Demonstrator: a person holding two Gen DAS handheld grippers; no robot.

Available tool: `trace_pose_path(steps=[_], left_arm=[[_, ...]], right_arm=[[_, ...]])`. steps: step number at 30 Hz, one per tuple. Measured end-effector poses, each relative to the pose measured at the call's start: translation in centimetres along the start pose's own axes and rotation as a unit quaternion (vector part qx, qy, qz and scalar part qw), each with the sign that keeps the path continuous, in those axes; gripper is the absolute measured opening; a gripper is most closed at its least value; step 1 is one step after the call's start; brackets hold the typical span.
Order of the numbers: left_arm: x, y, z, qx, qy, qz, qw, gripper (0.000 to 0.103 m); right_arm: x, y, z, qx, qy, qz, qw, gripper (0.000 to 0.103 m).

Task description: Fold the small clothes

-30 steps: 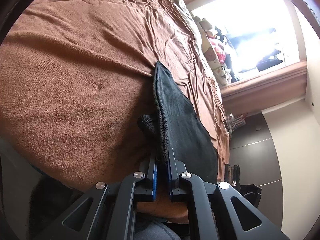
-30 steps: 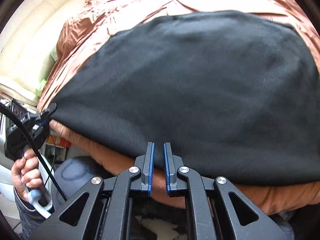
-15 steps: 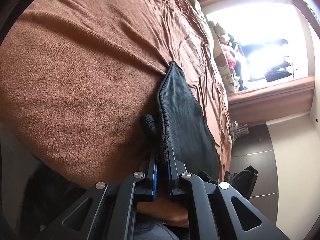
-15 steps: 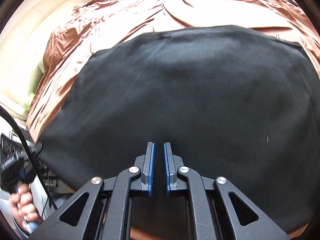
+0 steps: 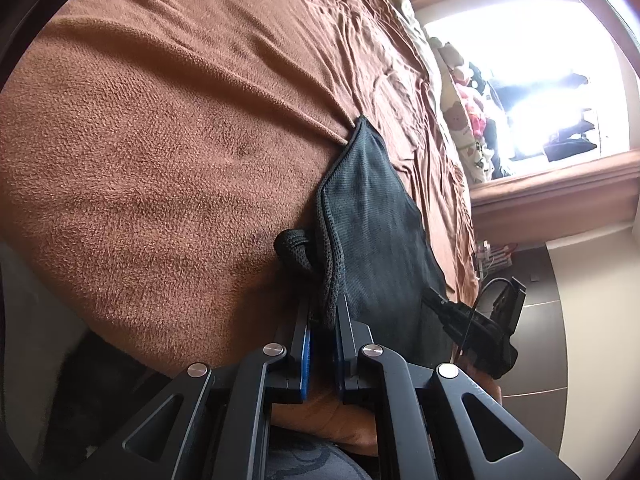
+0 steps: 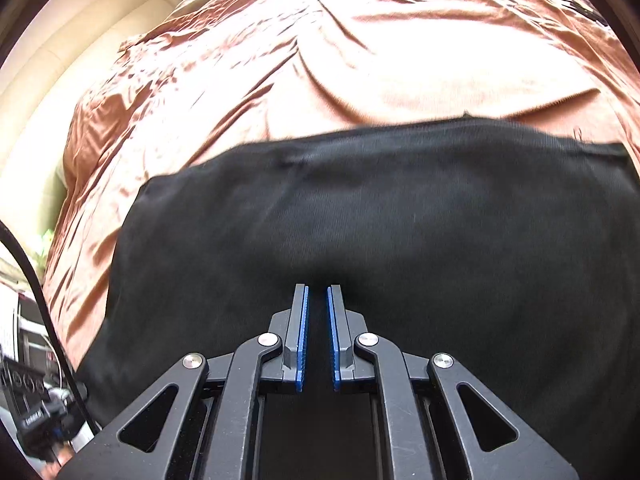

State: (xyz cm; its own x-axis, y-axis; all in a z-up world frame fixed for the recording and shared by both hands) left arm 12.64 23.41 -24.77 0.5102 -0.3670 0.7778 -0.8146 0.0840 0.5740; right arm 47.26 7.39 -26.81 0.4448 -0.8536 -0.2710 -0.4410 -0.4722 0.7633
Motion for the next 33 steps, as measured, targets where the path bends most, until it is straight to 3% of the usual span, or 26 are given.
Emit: trace_pose_path(steps=[19, 25, 33], left_arm=[[-0.2, -1.4, 0.1, -0.015, 0.003, -0.017, 0.9997, 0.008], [1.6, -0.6, -0.4, -0.011, -0.006, 0.029, 0.9995, 0.008], [5.3, 0.4, -1.2, -0.006, -0.03, 0.074, 0.9968, 0.007]], right_arm=[[-0.4, -4.9, -5.0, -0.007, -0.004, 0.025, 1.0, 0.003], [-1.9, -0.9, -4.3, 0.002, 0.016, 0.007, 1.0, 0.003], [-2.8, 4.0, 0.5, -0.004, 0.022, -0.024, 0.999, 0.003]])
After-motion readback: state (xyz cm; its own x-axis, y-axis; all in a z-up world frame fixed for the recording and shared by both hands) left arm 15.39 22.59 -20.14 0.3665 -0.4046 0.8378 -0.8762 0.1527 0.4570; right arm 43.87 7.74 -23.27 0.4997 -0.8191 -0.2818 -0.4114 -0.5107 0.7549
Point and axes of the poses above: each gripper's, at about its wrist camera, not at the fingertips, and y roughly against the way its jaws point, x to its right, z to its underside, the point moved 5 cm from there along -y, roughly the way its jaws point, and after that the axes turned 9 degrees about x, right-handed, at the moved point
